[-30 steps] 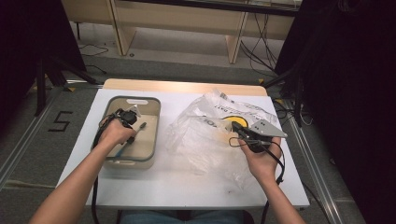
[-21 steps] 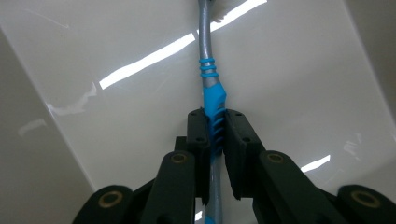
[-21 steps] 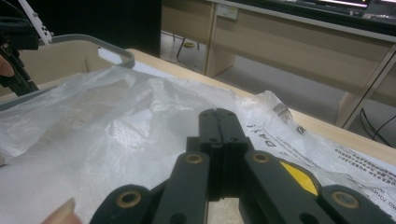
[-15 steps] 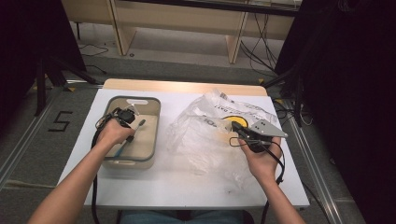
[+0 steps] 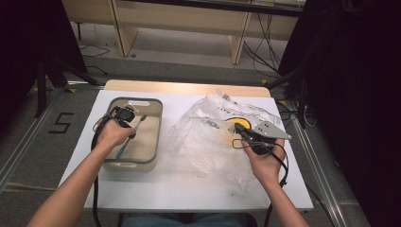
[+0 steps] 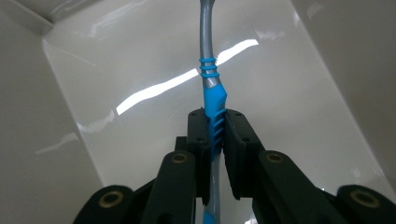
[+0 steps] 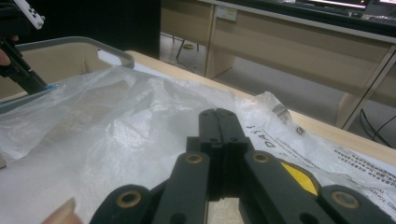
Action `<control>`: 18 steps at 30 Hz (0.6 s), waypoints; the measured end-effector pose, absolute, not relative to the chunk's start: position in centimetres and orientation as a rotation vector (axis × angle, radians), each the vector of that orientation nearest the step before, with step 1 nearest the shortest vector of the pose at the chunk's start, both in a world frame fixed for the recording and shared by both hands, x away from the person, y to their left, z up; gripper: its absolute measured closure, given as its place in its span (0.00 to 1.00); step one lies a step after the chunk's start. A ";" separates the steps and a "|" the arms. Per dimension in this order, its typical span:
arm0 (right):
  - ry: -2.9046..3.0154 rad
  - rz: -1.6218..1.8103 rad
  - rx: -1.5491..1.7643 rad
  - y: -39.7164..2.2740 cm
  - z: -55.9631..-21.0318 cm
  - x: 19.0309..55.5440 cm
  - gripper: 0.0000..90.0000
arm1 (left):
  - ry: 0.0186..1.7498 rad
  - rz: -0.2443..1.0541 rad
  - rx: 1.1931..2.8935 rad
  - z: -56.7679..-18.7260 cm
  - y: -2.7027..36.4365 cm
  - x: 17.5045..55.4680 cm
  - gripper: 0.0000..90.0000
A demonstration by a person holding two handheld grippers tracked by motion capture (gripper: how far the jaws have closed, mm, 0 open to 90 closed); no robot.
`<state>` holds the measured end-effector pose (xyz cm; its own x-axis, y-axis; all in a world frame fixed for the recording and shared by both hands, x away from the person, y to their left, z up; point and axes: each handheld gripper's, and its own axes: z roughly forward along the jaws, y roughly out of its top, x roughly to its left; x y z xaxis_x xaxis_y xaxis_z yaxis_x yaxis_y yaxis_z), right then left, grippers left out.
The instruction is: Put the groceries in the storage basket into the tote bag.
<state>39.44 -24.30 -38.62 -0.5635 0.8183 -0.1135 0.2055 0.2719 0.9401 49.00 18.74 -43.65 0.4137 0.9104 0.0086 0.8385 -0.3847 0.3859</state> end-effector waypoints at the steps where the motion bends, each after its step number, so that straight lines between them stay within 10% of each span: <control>1: 1.937 1.302 0.921 -24.3 -38.6 39.4 1.00 | 1.509 0.331 2.337 -43.5 18.8 48.9 0.90; 18: 1.935 1.307 0.922 -24.2 -38.7 39.4 1.00 | 1.462 0.402 2.245 -42.3 19.5 48.1 0.90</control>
<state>39.43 -24.25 -38.66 -0.5640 0.8186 -0.1089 0.2046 0.2663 0.9419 48.07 19.54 -42.25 0.4025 0.9154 0.0082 0.7909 -0.3522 0.5004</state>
